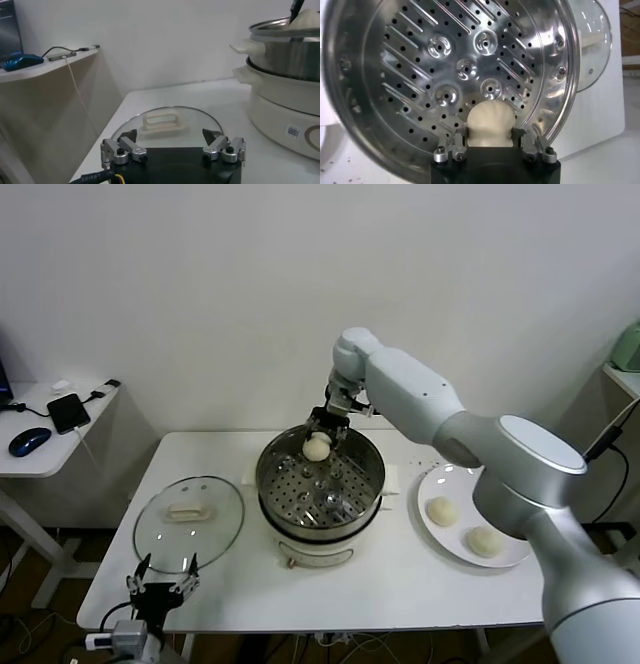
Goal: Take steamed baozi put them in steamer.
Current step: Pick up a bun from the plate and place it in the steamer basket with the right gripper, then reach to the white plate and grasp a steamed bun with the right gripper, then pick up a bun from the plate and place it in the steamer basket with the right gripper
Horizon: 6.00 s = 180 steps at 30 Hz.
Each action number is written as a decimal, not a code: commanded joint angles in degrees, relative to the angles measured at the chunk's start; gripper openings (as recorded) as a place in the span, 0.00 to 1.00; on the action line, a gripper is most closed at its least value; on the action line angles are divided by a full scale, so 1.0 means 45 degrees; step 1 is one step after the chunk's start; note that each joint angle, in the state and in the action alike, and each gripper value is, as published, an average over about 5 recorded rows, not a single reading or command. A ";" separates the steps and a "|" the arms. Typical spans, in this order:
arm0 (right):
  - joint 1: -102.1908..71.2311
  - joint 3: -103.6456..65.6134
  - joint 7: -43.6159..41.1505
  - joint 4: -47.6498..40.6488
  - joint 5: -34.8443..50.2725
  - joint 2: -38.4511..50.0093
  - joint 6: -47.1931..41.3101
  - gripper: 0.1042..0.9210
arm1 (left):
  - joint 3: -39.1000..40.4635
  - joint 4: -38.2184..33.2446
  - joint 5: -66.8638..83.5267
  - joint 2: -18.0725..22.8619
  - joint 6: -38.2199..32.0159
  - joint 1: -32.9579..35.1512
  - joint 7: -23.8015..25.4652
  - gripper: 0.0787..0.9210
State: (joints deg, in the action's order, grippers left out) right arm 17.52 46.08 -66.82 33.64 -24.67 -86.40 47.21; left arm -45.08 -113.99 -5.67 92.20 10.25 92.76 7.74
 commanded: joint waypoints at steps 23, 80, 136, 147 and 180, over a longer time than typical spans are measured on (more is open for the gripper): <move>0.1532 -0.0220 -0.3523 0.2181 0.4756 0.1928 -0.4175 0.88 | 0.0130 -0.0135 -0.0007 0.0087 0.0170 0.0143 0.0064 0.88; -0.6608 -0.5860 -0.1364 0.5513 0.0488 0.8025 -1.0068 0.88 | 0.0194 -0.0168 0.0751 -0.0517 0.1121 -0.0111 0.0937 0.88; -0.1161 -0.0946 -0.2798 0.6946 0.4908 0.9281 -1.3359 0.59 | 0.0280 0.0194 0.0571 -0.0593 0.1136 -0.0658 0.0972 0.88; 0.5614 0.5347 -0.2925 0.7540 1.0480 0.7602 -1.6432 0.59 | 0.0372 0.0226 0.0409 -0.0747 0.1156 -0.1098 0.1009 0.88; 0.1450 0.4842 0.0238 0.3405 1.0666 -0.0975 -1.9754 0.59 | 0.0500 0.0066 0.1033 -0.0940 0.1495 -0.1370 0.1196 0.88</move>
State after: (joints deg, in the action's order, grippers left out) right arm 29.56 69.63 -68.34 55.89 25.78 -82.35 -39.53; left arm -42.98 -113.58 -1.37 87.98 16.87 86.57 13.05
